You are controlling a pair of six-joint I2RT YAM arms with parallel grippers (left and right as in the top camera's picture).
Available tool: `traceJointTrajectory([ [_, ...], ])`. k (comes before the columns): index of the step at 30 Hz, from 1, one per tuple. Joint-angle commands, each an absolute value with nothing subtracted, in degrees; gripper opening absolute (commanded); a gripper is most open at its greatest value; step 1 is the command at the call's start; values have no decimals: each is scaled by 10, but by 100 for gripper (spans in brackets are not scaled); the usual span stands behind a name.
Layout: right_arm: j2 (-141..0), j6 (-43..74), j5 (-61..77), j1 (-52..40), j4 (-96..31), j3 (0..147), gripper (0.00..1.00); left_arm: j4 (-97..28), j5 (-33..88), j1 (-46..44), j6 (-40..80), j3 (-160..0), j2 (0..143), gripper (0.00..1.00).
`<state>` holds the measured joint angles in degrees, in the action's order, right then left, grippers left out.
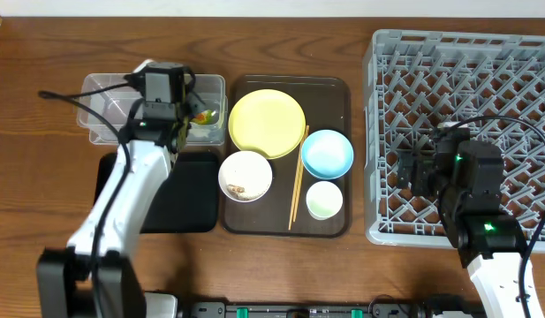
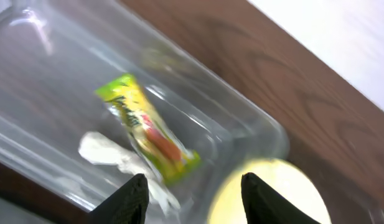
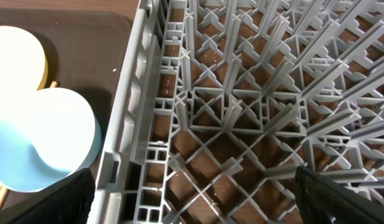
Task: Sort waste into correct bins and load items into the dishwasher rack
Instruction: 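Carry the wrapper with the left gripper and drop it into the clear bin, then grasp the rim of the pink rice bowl with the left gripper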
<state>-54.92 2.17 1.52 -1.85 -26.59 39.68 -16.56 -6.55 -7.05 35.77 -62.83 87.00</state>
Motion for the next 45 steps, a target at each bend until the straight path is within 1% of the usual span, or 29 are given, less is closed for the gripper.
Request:
traceJointTrajectory([
  [1, -550, 28, 16, -24, -266, 409, 99, -194, -64, -121, 253, -634, 828, 50],
  [4, -550, 28, 16, -24, -266, 409, 99, -234, -65, -173, 213, -634, 823, 50],
  [10, -550, 28, 16, -24, -266, 409, 99, -305, -65, -266, 213, -629, 856, 50],
  [20, -550, 28, 16, -24, -266, 409, 99, -308, -65, -352, 256, -628, 950, 50],
  [25, -550, 28, 16, -24, -266, 409, 99, -309, -65, -366, 287, -628, 995, 49],
  [29, -550, 28, 16, -24, -266, 409, 99, -308, -65, -367, 293, -628, 1013, 40],
  [36, -550, 28, 16, -24, -266, 409, 99, -309, -64, -368, 293, -627, 1020, 38],
  [41, -550, 28, 16, -24, -266, 409, 99, -307, -52, -367, 314, -616, 1028, 36],
  [43, -550, 28, 16, -24, -266, 409, 99, -305, -45, -368, 314, -614, 1028, 34],
  [45, -550, 28, 16, -24, -267, 409, 99, -303, -45, -367, 314, -614, 1028, 29],
])
